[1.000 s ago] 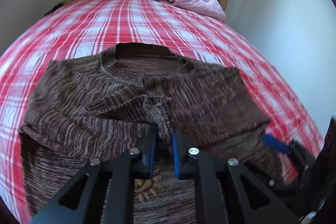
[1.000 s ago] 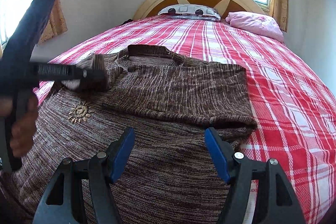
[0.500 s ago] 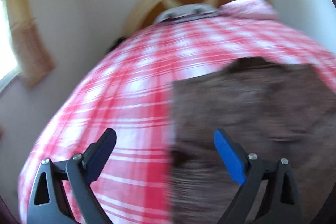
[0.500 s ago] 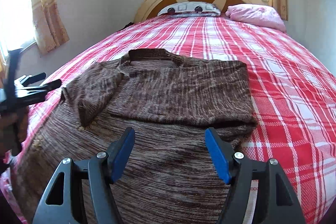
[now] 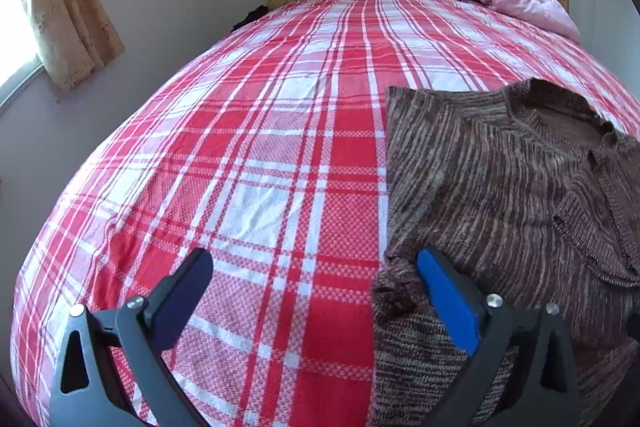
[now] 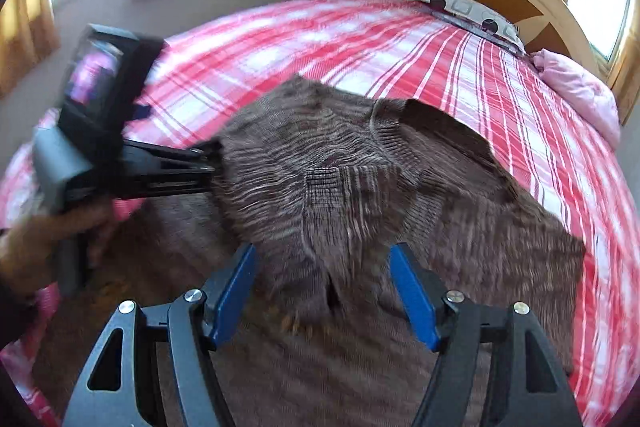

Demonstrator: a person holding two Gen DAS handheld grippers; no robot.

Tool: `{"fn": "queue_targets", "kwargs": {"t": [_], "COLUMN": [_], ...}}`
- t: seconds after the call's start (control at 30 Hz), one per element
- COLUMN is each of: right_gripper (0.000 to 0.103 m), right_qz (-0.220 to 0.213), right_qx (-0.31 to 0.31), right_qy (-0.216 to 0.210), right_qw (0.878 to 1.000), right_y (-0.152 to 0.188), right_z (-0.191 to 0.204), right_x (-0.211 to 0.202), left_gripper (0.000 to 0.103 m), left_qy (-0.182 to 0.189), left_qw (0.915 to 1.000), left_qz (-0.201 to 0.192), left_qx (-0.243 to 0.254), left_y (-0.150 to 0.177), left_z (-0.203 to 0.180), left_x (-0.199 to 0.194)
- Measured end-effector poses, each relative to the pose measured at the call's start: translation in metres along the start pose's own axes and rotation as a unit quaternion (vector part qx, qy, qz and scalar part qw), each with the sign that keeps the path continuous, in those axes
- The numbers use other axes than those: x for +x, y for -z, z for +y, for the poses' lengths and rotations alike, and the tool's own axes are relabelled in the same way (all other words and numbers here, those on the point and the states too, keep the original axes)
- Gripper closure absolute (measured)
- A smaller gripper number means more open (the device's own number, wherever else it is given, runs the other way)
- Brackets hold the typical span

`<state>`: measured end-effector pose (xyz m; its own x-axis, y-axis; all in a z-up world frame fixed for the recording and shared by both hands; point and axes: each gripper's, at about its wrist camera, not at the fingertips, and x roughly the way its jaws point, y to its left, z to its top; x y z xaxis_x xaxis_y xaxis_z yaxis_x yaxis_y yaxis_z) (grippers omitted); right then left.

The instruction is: Fold small clothes

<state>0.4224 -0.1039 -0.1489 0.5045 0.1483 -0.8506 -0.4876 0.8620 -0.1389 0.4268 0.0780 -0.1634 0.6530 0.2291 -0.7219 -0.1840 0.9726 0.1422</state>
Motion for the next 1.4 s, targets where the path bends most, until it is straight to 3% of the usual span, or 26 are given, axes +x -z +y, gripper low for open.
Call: {"fn": "queue_targets", "kwargs": {"t": [0.13,0.17,0.23,0.27,0.3,0.47,0.6,0.73,0.8,0.83,0.87,0.9,0.93,1.03,1.1,1.13,1.23,1.27,1.3,1.37,1.4], "right_gripper": [0.036,0.051,0.068,0.082,0.087,0.089,0.089,0.089,0.088,0.076,0.047,0.034,0.027,0.027,0.038,0.054,0.061,0.067,0.071,0.088,0.088], "right_qz": [0.036,0.04,0.042,0.036,0.03,-0.016,-0.013,0.002,-0.006,-0.011,-0.012,-0.012,-0.015,0.003,0.019,0.033,0.025,0.023,0.021,0.01,0.007], "right_qx": [-0.008,-0.005,0.012,0.024,0.029,0.083,0.136,0.174,0.185,0.186,0.186,0.187,0.189,0.171,0.171,0.17,0.168,0.172,0.178,0.182,0.18], "right_qy": [0.024,0.037,0.032,0.028,0.033,0.045,0.066,0.02,0.008,0.001,-0.01,-0.019,-0.029,-0.022,-0.024,-0.019,0.005,0.005,-0.004,-0.021,-0.025], "right_qw": [0.999,0.999,0.999,0.999,0.999,0.995,0.988,0.985,0.983,0.982,0.982,0.982,0.981,0.985,0.985,0.985,0.985,0.985,0.984,0.983,0.983], "right_y": [-0.011,-0.013,-0.012,-0.012,-0.012,-0.012,0.004,0.027,0.034,0.035,0.033,0.032,0.031,0.025,0.024,0.025,0.025,0.025,0.026,0.025,0.025], "right_z": [0.002,-0.002,-0.013,-0.02,-0.025,-0.064,-0.103,-0.125,-0.126,-0.125,-0.123,-0.121,-0.117,-0.105,-0.103,-0.103,-0.106,-0.108,-0.11,-0.112,-0.112], "right_x": [0.041,0.048,0.053,0.051,0.046,0.018,0.013,0.016,0.012,0.011,0.011,0.011,0.013,0.026,0.039,0.047,0.047,0.047,0.047,0.042,0.04], "left_gripper": [0.0,0.0,0.0,0.0,0.0,0.0,0.0,0.0,0.0,0.0,0.0,0.0,0.0,0.0,0.0,0.0,0.0,0.0,0.0,0.0,0.0], "left_qy": [0.007,0.014,0.026,0.032,0.038,0.037,0.036,0.048,0.051,0.051,0.052,0.053,0.053,0.055,0.056,0.057,0.058,0.059,0.06,0.062,0.064], "left_qw": [1.0,0.9999,0.9995,0.9992,0.9988,0.9988,0.999,0.9982,0.9977,0.9975,0.9974,0.9973,0.9973,0.9972,0.997,0.9969,0.9969,0.9969,0.9968,0.9965,0.9963], "left_qz": [0.0,0.001,0.005,0.007,0.009,0.014,0.008,-0.001,-0.009,-0.01,-0.009,-0.005,-0.004,-0.004,-0.001,-0.001,0.003,0.003,0.003,0.002,0.003], "left_qx": [-0.004,-0.009,-0.018,-0.023,-0.029,-0.027,-0.027,-0.036,-0.044,-0.048,-0.05,-0.051,-0.05,-0.051,-0.053,-0.053,-0.052,-0.052,-0.052,-0.055,-0.057], "left_y": [0.0,0.0,0.0,0.0,0.001,0.001,0.001,0.002,0.002,0.002,0.002,0.002,0.002,0.002,0.002,0.002,0.002,0.002,0.002,0.002,0.002], "left_z": [-0.001,0.002,0.005,0.006,0.008,0.006,0.006,0.011,0.014,0.015,0.016,0.016,0.016,0.016,0.017,0.016,0.016,0.016,0.016,0.017,0.017], "left_x": [-0.001,0.0,0.002,0.003,0.003,0.005,0.002,-0.002,-0.004,-0.005,-0.004,-0.003,-0.002,-0.002,-0.001,-0.001,0.002,0.002,0.002,0.001,0.001]}}
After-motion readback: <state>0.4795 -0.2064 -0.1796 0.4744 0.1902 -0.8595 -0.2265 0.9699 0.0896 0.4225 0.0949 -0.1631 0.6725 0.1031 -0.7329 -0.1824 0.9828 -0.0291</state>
